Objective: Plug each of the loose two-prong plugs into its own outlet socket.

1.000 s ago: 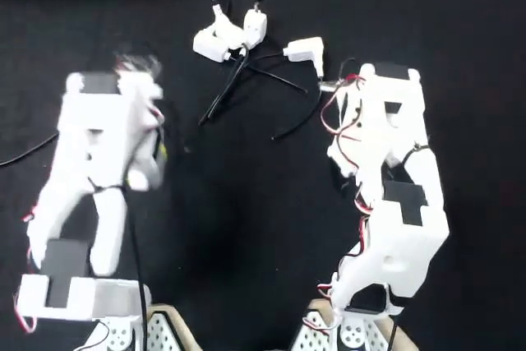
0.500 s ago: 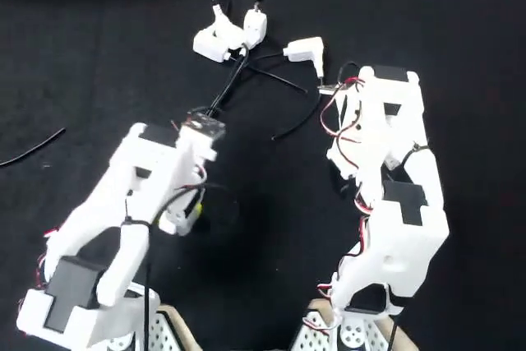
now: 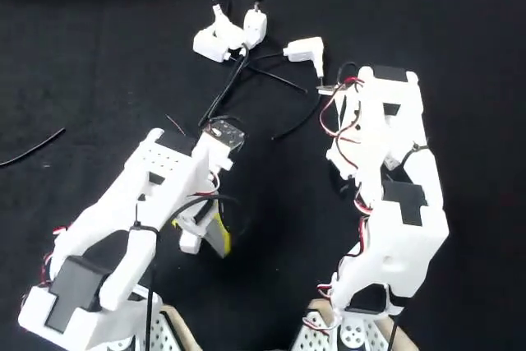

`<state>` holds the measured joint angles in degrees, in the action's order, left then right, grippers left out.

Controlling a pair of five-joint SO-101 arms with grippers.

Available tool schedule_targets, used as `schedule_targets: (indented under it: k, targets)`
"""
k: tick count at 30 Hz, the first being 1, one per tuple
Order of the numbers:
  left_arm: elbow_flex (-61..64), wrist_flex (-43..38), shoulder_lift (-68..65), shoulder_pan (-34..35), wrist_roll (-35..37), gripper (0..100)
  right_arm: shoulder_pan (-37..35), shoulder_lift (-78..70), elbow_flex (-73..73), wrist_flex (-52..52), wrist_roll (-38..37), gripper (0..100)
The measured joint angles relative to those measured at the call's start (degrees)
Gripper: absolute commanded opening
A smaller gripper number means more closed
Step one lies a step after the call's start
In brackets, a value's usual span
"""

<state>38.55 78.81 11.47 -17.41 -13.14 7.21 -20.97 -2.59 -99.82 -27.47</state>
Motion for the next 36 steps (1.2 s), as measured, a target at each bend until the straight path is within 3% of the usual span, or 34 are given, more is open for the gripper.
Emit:
schedule_targets:
  k: [5, 8, 17, 23, 26, 30, 36]
  targets:
    - [0.00, 0.09, 0.62, 0.97, -0.18, 52, -0.09, 0.00, 0.00, 0.00, 0.09, 38.1]
    - [-3.78, 0.09, 0.62, 7.38, -0.18, 52, -0.26, 0.00, 0.00, 0.00, -1.14, 38.1]
    - [-24.26, -0.26, 0.62, 43.78, -0.18, 52, -9.58, 0.00, 0.00, 0.00, -9.58, 38.3]
    - [-23.03, -12.04, -1.41, 69.54, -0.18, 52, -24.62, 0.00, 0.00, 0.00, -12.22, 38.4]
    - [-19.08, -18.37, -5.63, 78.33, -0.18, 52, -33.49, 0.00, 0.00, 0.00, -16.18, 38.4]
    - [-17.93, -22.77, -11.16, 82.46, -0.18, 52, -42.20, 2.20, 0.00, 0.00, -21.45, 38.5]
    - [-17.85, -29.89, -19.87, 82.64, -0.35, 52, -49.67, 3.78, 0.79, 2.11, -24.97, 38.4]
